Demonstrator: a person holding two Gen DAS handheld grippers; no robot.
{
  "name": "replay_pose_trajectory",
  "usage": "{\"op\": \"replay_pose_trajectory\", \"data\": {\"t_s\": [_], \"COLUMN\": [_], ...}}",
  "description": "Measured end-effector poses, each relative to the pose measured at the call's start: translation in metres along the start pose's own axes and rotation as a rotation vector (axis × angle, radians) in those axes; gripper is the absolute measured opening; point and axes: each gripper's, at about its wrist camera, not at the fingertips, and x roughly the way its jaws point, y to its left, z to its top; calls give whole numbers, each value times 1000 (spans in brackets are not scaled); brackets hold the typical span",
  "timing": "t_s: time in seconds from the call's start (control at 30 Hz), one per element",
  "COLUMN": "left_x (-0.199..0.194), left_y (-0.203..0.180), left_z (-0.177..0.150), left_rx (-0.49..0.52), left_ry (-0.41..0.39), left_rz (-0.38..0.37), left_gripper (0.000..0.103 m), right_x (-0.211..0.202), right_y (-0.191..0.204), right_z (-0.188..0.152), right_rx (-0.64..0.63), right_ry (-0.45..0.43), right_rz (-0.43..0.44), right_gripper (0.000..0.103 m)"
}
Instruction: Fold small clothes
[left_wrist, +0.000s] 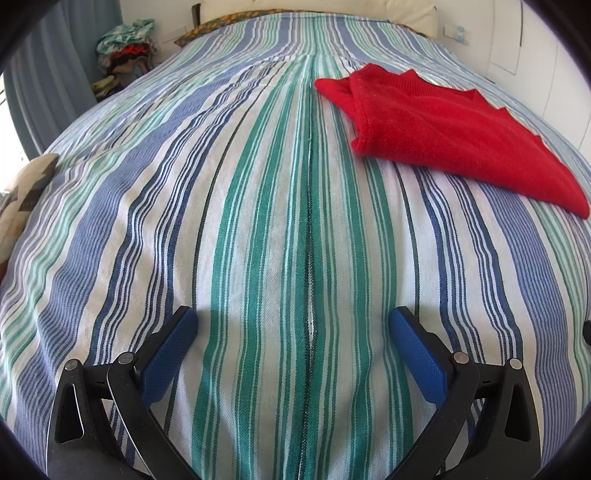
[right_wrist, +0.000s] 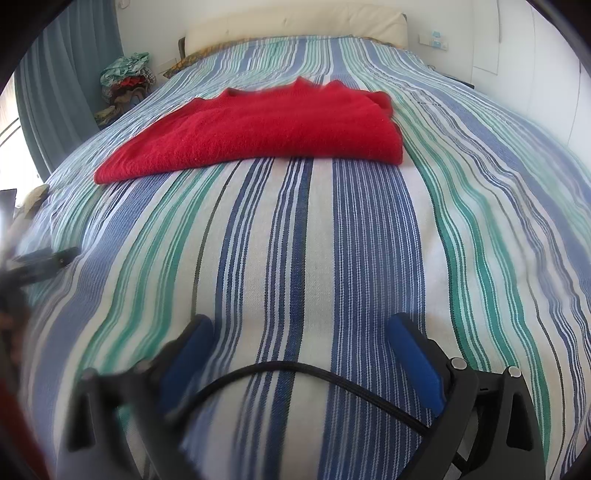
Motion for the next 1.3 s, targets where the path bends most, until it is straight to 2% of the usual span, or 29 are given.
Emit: {"op": "replay_pose_trajectory", "data": {"t_s": [0.17,0.33,1.3], "left_x": [0,0,0], "left_y": [0,-1,-1], "left_z": [0,0,0], "left_rx": [0,3,2], "left_ry": [0,1,0], "left_rz": [2,3,2], "left_gripper": [102,102,102], "right_x": [6,9,10], "right_y": [7,10,19], "right_z": [7,9,11], "right_rx": [-21,-27,-57], "right_ry": [73,109,137], "right_rz": [-87,-134,-183], "right_gripper": [102,102,102]}}
